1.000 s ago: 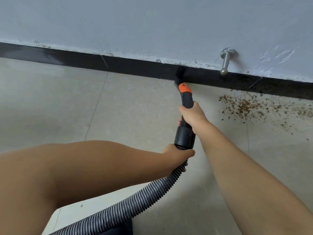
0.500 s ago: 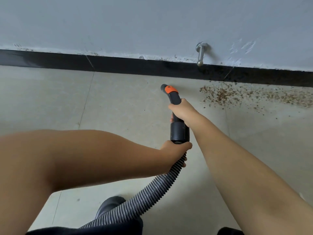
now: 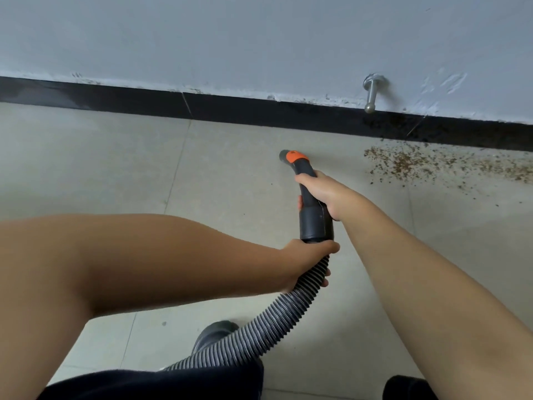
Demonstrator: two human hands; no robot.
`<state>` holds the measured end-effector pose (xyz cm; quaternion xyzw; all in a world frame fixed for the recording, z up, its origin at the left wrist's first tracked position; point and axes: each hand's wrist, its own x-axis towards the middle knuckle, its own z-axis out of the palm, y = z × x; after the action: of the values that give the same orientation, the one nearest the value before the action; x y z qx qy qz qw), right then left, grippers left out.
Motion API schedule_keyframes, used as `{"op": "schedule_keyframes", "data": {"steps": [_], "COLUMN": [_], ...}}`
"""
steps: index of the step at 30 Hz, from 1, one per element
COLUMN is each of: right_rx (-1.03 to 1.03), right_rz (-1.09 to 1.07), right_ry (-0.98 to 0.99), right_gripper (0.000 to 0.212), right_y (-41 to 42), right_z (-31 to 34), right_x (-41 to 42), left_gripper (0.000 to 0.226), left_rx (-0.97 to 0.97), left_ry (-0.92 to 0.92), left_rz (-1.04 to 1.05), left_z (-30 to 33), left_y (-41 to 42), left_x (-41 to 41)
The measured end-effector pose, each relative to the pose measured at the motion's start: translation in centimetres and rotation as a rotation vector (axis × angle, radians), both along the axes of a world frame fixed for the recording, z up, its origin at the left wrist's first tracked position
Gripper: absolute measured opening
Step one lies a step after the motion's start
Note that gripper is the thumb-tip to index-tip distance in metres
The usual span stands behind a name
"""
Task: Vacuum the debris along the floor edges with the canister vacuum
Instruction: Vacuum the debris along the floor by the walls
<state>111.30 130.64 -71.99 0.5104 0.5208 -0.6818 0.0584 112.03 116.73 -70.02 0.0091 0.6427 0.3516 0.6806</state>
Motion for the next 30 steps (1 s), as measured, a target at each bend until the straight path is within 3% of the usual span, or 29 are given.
{"op": "schedule_keyframes", "data": {"steps": [10, 14, 18, 20, 30], "right_rx": [0.009, 0.038, 0.041, 0.084, 0.159], "right_rz": [0.237, 0.093, -0.277, -0.362, -0.386], "right_ry": [-0.084, -0.087, -0.104, -0.146, -0.256], "right_gripper": [0.027, 0.029, 0.027, 0.028, 0.028], "right_y": [-4.1, -2.8, 0.4, 1.9, 6.9], "right_z": [2.2, 2.1, 0.7, -0.1, 0.0], "right_x": [3.2, 5.5, 9.8, 11.7, 13.6], "left_gripper": [0.027, 0.027, 0.027, 0.026, 0.021], "left_rx": [0.031, 0.028, 0.021, 0.021, 0.061], "left_ry": [-0.074, -0.071, -0.064, -0.077, -0.168], "left_rz": [0.018, -0.081, -0.268, -0.317, -0.256], "left_z": [1.9, 1.6, 0.8, 0.2, -1.1], "left_y": [-3.6, -2.5, 0.4, 2.0, 7.1], "left_x": [4.5, 5.1, 6.2, 7.1, 9.4]}}
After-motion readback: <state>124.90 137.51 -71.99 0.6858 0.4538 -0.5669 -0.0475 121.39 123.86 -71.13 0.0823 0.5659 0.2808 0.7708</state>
